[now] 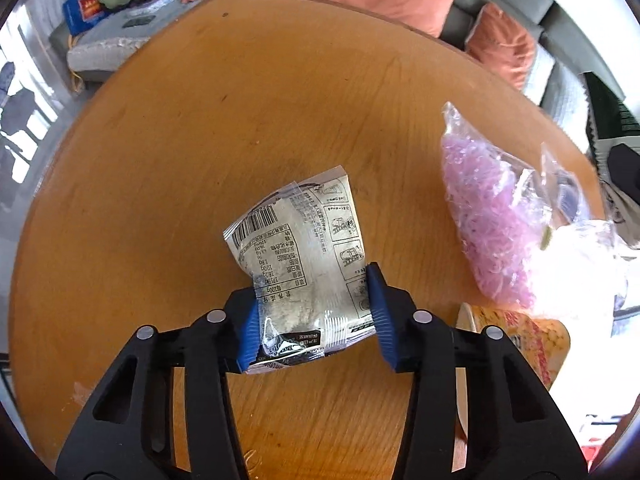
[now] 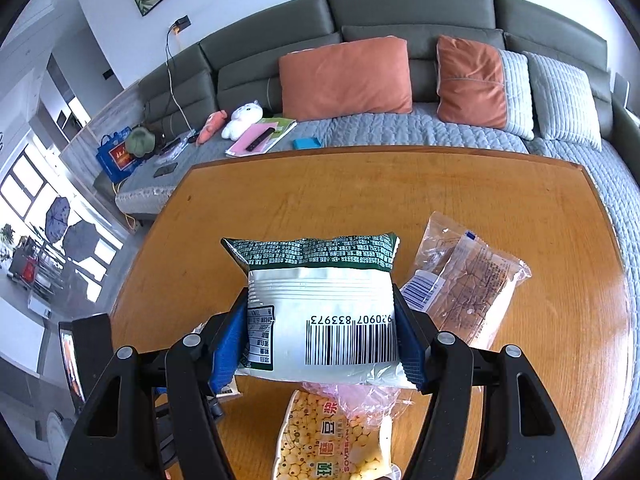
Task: Collect trash
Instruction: 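Grasp the clear printed food packet with the left tool, then carry both packets over the black bin and open both tools to drop them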
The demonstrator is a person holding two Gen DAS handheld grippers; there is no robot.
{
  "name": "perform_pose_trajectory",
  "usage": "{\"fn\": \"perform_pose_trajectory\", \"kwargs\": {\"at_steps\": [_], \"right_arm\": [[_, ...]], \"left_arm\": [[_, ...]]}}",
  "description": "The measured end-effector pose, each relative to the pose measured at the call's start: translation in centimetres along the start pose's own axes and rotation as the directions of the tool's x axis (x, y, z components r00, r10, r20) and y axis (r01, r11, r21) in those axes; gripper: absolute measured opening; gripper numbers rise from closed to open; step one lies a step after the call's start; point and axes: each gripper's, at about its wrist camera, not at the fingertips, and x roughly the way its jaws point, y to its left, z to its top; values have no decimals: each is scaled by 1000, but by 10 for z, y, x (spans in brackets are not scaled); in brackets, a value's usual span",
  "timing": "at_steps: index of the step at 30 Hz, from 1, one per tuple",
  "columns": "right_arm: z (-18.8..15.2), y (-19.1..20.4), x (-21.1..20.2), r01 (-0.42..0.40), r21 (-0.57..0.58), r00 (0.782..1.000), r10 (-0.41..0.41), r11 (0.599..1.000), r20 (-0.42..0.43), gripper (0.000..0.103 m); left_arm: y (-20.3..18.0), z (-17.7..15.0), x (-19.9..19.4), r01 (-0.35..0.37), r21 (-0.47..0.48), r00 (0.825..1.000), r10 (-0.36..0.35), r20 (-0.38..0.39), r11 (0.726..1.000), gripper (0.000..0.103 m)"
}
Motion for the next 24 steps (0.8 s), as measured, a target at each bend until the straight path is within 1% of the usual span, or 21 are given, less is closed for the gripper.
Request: {"fn": "perform_pose_trajectory", "kwargs": {"at_steps": [5, 9, 14, 18, 20, 21, 24], "right_arm": [[-2, 11, -9, 11, -5, 1000, -11, 1000, 7, 66], [-6, 24, -19, 26, -20, 999, -25, 999, 20, 66], [-20, 53, -30, 35, -39, 999, -34, 999, 25, 66], [-31, 78, -32, 33, -51, 999, -32, 998, 22, 66], [-38, 98, -32, 28, -65, 999, -27, 997, 16, 66], [-41, 105, -33, 27, -71, 1000, -26, 997, 14, 66], [-52, 136, -31, 11, -94, 1000, -10, 995, 3, 66]], "left_arm": [[8, -14, -14, 51, 11, 999, -51, 5, 999, 44], [18, -27, -33, 85, 30, 996, -86, 29, 996, 44], [38, -38, -55, 123, 41, 991, -125, 50, 992, 44], [63, -49, -74, 114, 63, 990, -119, 76, 991, 44], [77, -54, -81, 119, 64, 989, -124, 83, 991, 44], [89, -61, -88, 117, 62, 988, -122, 90, 991, 44], [119, -64, -101, 106, 60, 988, -112, 109, 993, 44]]}}
